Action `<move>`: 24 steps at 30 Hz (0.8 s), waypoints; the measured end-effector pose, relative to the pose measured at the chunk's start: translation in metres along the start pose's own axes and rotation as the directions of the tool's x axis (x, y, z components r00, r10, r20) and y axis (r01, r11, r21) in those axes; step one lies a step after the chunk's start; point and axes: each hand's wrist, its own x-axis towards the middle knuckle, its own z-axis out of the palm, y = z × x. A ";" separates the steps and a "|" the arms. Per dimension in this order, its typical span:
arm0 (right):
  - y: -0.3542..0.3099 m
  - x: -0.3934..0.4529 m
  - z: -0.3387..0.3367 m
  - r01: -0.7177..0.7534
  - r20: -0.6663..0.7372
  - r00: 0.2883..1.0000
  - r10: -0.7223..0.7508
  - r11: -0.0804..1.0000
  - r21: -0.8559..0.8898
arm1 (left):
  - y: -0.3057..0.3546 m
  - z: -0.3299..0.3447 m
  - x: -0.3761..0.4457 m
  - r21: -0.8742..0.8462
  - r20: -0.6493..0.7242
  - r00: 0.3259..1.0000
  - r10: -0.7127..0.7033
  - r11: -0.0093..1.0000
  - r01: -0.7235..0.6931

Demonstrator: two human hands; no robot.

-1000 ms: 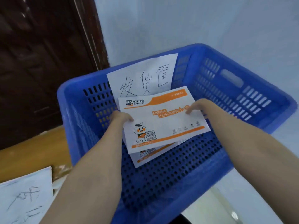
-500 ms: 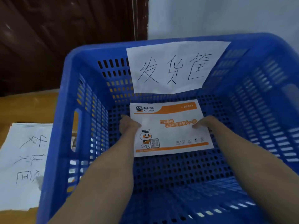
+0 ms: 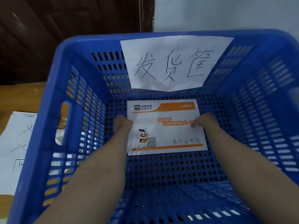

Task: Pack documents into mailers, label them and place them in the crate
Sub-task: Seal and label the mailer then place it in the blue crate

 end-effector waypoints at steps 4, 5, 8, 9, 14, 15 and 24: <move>-0.037 -0.057 -0.033 0.132 0.097 0.987 -0.126 0.990 -0.057 | 0.017 -0.025 -0.025 0.259 0.295 0.952 -0.079 0.966 0.000; -0.045 -0.074 -0.038 0.171 0.151 0.975 -0.161 0.984 -0.056 | 0.021 -0.032 -0.034 0.353 0.344 0.933 -0.107 0.935 -0.022; -0.070 -0.120 -0.050 0.291 0.256 0.934 -0.250 0.947 -0.136 | 0.033 -0.060 -0.060 0.471 0.516 0.830 -0.214 0.880 -0.066; -0.079 -0.132 -0.055 0.317 0.292 0.917 -0.271 0.940 -0.126 | 0.035 -0.069 -0.065 0.406 0.595 0.769 -0.236 0.913 -0.034; -0.120 -0.194 -0.074 0.469 0.356 0.830 -0.430 0.883 -0.026 | 0.038 -0.147 -0.110 0.053 0.771 0.635 0.041 0.990 -0.128; -0.127 -0.207 -0.077 0.493 0.367 0.808 -0.461 0.870 0.007 | 0.036 -0.165 -0.121 -0.027 0.774 0.621 0.125 0.986 -0.165; -0.183 -0.349 -0.032 0.797 0.171 0.582 -0.795 0.600 0.073 | -0.096 -0.286 -0.191 -0.607 0.114 0.741 0.662 0.636 -0.476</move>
